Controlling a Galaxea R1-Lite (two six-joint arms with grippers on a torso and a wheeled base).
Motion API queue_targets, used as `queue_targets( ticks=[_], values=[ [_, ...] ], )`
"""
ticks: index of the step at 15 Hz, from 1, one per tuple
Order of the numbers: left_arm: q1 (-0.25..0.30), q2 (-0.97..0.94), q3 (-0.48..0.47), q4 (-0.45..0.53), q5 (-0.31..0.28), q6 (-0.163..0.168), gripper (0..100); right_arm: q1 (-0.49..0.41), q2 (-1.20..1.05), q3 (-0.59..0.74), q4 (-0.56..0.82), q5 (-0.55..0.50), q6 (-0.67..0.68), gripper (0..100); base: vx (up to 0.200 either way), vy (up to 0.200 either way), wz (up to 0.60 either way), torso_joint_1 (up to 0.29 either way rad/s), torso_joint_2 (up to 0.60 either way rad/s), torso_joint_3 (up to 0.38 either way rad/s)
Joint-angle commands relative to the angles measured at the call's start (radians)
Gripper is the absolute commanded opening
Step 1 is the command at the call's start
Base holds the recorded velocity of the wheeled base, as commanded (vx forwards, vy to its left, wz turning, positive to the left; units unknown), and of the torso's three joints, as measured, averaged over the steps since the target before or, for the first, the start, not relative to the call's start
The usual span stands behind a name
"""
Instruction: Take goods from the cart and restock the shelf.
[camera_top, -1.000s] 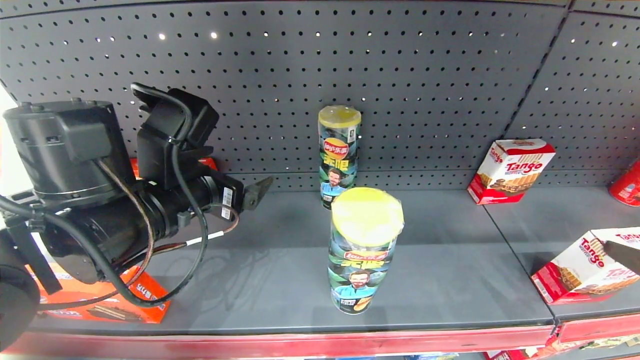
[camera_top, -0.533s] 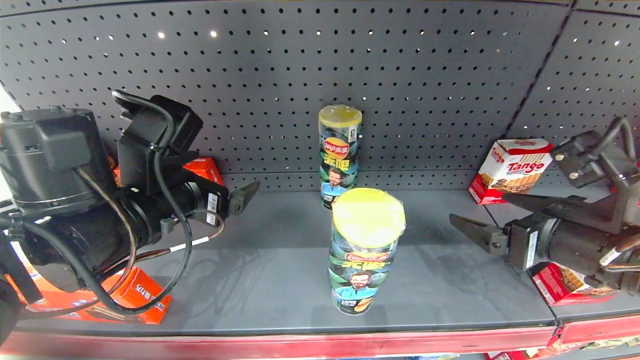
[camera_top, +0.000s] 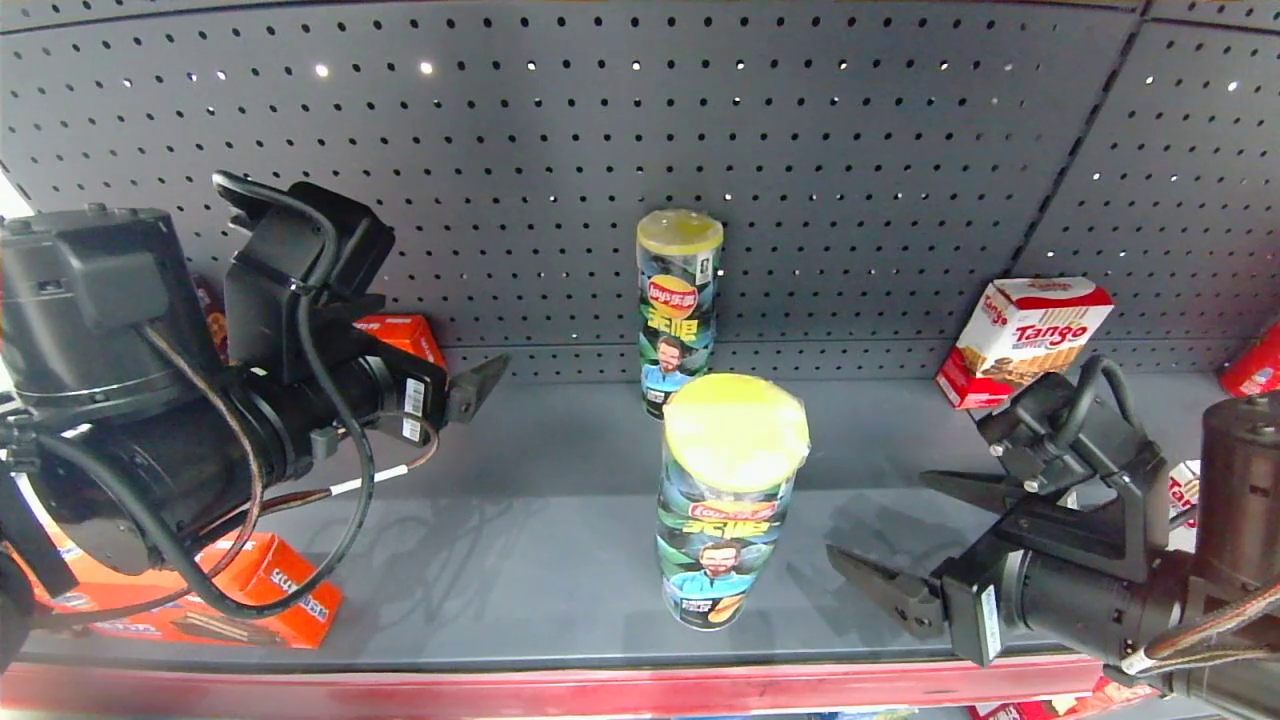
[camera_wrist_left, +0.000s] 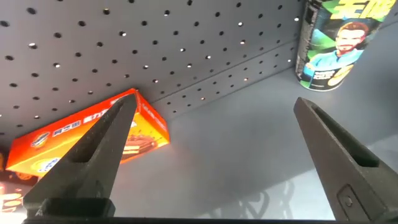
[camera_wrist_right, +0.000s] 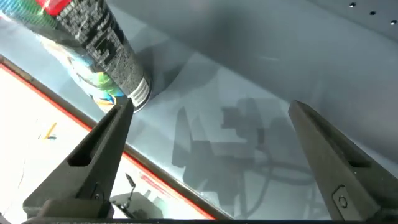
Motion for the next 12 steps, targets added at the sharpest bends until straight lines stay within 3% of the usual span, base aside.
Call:
queue_targets(
  ticks=[1,12],
  values=[
    [0.001,0.004,0.001,0.000,0.001,0.000,100,0.005,0.017,-0.003,-0.002,0.000,-0.001,100,0.000,0.000,0.00,0.000,0.00,0.000],
    [0.001,0.003,0.000,0.001,0.001,0.000,100,0.008,0.117,-0.067,-0.011,0.006,-0.028,100,0.000,0.000,0.00,0.000,0.00,0.000]
  ],
)
